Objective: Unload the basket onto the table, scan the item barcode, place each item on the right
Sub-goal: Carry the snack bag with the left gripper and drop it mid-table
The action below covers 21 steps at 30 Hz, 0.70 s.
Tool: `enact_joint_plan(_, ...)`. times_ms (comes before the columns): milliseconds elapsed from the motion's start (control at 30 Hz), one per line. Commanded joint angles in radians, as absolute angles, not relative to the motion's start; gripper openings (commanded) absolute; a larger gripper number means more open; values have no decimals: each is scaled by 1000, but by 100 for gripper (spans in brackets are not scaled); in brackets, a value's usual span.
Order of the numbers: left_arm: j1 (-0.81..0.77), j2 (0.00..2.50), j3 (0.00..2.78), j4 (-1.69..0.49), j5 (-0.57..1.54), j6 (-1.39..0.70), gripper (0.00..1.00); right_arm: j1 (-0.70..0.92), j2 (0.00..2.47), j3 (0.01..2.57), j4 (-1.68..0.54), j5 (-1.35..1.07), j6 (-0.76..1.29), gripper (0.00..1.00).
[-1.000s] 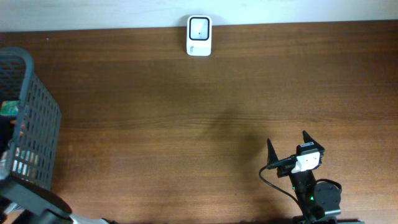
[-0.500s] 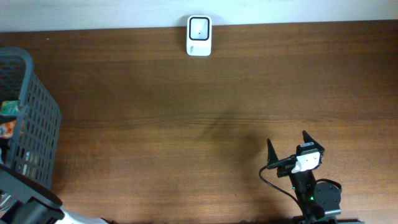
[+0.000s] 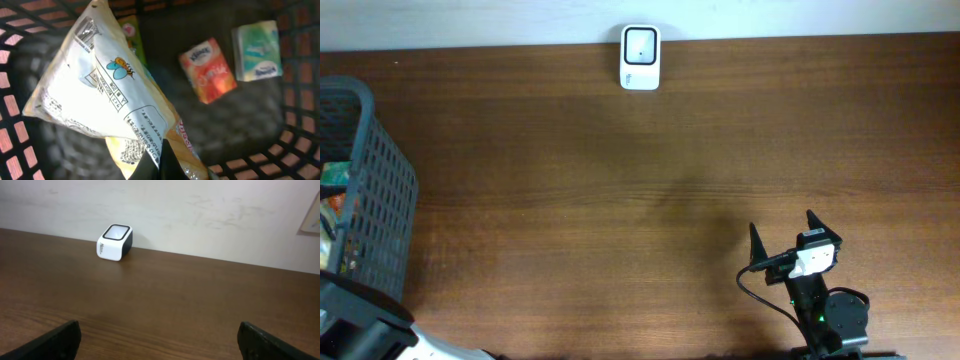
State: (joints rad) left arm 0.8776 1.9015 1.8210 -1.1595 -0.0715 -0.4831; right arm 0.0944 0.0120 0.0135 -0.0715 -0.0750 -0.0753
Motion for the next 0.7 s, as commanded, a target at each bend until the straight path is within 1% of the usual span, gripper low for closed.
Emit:
enact_joint_plan(0, 836, 1813, 1841, -1160, -34, -477, 0, 99, 4, 6, -72, -66, -71, 99)
enact_joint_plan(167, 720, 1625, 1841, -1081, -22, -445, 0, 99, 4, 6, -72, -67, -71, 99)
enact_joint_plan(267, 597, 1455, 1841, -974, -23, -379, 0, 99, 4, 6, -72, -66, -71, 99)
enact_joint_plan(333, 450, 1333, 1841, -894, -25, -308, 0, 99, 4, 6, -72, -66, -71, 99)
enact_joint_plan(433, 206, 1280, 1841, -894, -22, -255, 0, 99, 4, 6, -72, -66, -71, 99)
enact_joint_plan(567, -154, 1372, 1768, -928, -22, -256, 0, 99, 4, 6, -72, -66, -71, 99)
enact_joint_plan(633, -286, 1471, 1723, -929, -22, -256, 0, 99, 4, 6, -72, -66, -71, 99)
enact_joint_plan(667, -323, 1510, 1709, -929, -22, -256, 0, 99, 4, 6, -72, -66, -71, 99)
